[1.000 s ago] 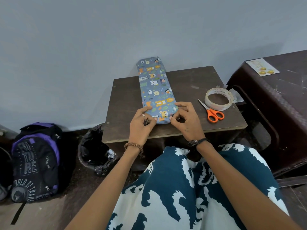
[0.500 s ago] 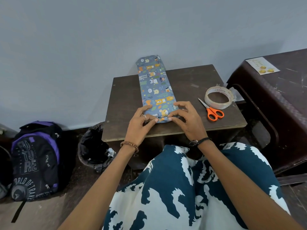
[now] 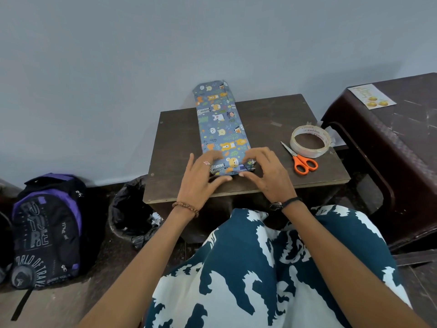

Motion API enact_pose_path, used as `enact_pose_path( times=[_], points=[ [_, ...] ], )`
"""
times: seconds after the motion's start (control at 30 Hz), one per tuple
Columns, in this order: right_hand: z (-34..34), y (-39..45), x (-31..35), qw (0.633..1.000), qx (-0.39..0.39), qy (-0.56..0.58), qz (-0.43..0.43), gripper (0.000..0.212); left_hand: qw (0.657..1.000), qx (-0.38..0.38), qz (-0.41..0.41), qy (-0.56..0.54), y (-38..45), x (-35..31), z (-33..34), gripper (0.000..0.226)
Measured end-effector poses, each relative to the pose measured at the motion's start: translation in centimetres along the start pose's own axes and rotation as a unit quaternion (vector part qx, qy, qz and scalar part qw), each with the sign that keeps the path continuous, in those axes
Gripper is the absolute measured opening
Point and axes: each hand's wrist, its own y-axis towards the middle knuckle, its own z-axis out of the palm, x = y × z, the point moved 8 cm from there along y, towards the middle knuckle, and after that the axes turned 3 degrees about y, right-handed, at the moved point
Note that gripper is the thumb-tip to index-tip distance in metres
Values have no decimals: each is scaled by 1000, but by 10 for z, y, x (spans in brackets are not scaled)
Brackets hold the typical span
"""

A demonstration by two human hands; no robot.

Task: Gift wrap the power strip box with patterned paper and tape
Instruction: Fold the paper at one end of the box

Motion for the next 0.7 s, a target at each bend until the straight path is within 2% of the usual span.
enact_pose_path(
  times=[0.1, 0.23, 0.4, 0.7],
  points=[
    [-1, 3, -2, 1000, -6, -4, 10, 30, 970, 87, 137, 180, 10, -19, 17, 72],
    [-2, 7, -4, 1000, -13, -4, 7, 28, 920, 138, 230, 287, 40, -32, 32, 79],
    [-4, 11, -11, 999, -20, 32, 14, 26, 897, 253, 220, 288, 59, -19, 49, 81],
    [-5, 12, -9, 999, -4, 41, -10, 25, 893, 240, 248, 290, 58, -18, 51, 70]
  ],
)
